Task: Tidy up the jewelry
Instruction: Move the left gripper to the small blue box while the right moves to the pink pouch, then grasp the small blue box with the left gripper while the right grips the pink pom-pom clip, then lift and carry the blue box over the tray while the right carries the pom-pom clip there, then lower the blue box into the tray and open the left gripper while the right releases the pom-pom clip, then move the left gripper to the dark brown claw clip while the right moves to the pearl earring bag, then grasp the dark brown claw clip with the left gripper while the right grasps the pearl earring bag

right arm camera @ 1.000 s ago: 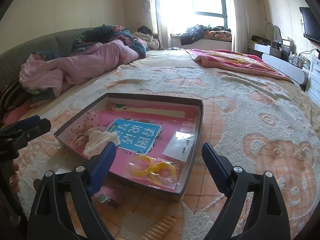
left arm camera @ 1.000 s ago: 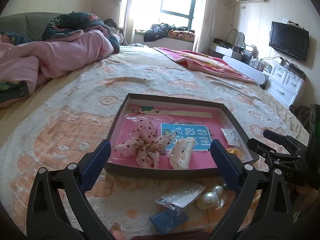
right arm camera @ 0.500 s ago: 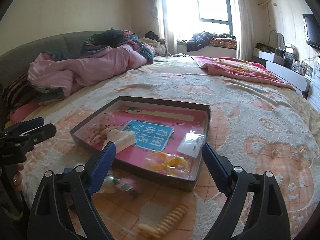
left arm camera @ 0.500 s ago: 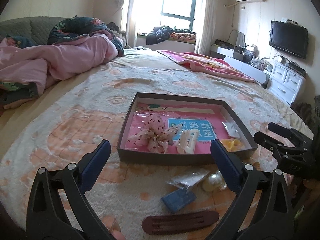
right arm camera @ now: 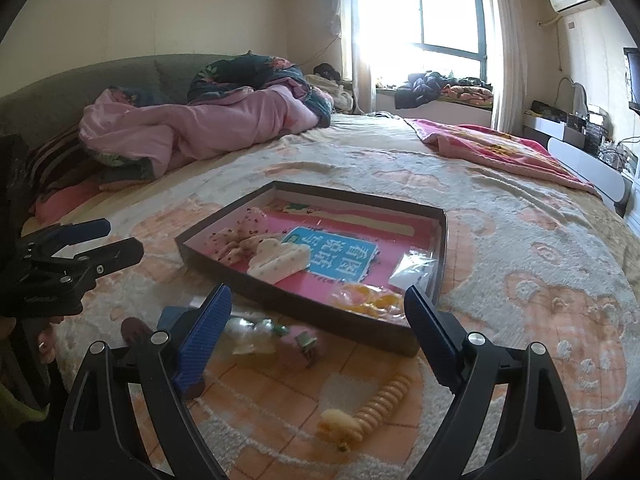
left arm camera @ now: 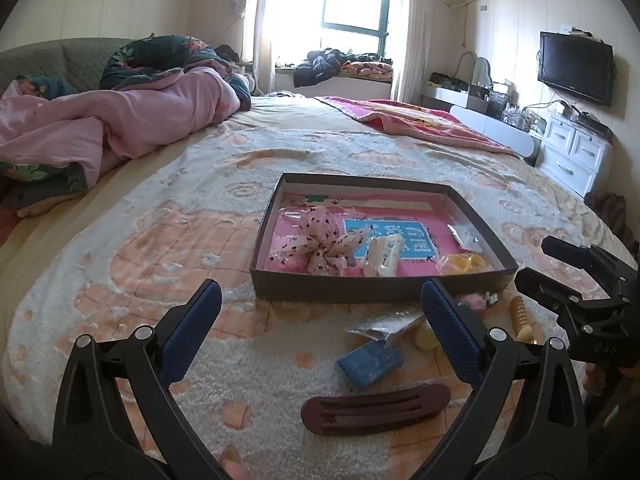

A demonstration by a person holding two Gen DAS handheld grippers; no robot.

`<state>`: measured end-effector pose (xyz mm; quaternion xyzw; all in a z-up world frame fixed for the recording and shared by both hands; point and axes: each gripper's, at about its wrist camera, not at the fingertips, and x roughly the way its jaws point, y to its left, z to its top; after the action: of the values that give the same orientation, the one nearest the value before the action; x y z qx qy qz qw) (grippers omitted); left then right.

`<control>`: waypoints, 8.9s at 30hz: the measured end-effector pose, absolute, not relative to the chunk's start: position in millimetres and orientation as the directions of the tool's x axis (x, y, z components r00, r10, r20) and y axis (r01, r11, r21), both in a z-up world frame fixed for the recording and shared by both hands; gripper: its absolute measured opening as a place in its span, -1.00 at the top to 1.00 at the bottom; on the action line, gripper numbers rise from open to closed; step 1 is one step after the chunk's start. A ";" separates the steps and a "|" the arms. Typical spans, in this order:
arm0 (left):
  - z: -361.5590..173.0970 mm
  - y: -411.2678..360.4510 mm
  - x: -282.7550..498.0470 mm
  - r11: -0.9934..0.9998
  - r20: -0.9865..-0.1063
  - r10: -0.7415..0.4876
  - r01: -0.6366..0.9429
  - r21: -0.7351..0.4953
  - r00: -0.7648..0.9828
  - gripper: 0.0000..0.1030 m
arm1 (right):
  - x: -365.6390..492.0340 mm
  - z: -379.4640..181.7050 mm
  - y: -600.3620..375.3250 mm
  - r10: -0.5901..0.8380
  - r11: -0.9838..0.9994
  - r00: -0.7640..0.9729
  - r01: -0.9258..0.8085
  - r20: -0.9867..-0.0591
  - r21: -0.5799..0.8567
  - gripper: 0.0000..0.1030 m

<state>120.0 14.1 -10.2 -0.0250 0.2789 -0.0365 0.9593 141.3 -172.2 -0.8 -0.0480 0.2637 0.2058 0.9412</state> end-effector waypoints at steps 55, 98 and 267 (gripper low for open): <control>-79.7 -22.3 146.1 0.965 -0.709 -0.217 0.256 -0.052 0.671 0.13 | 181.2 -58.3 -163.2 0.405 0.900 0.631 -0.403 -0.661 0.167 0.53; -25.1 30.6 143.7 0.989 -0.595 -0.147 0.103 -0.107 0.790 0.14 | 158.5 -13.5 -170.2 0.423 0.893 0.729 -0.436 -0.538 0.112 0.54; -81.5 12.7 107.5 0.981 -0.722 -0.194 0.138 -0.137 0.664 -0.08 | 118.4 -31.6 -165.5 0.392 0.886 0.687 -0.460 -0.612 0.051 -0.43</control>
<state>107.5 12.7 -81.5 -0.0352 0.3996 -0.0911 0.9115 118.4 -165.5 -31.6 -0.0533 0.3204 0.2322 0.9168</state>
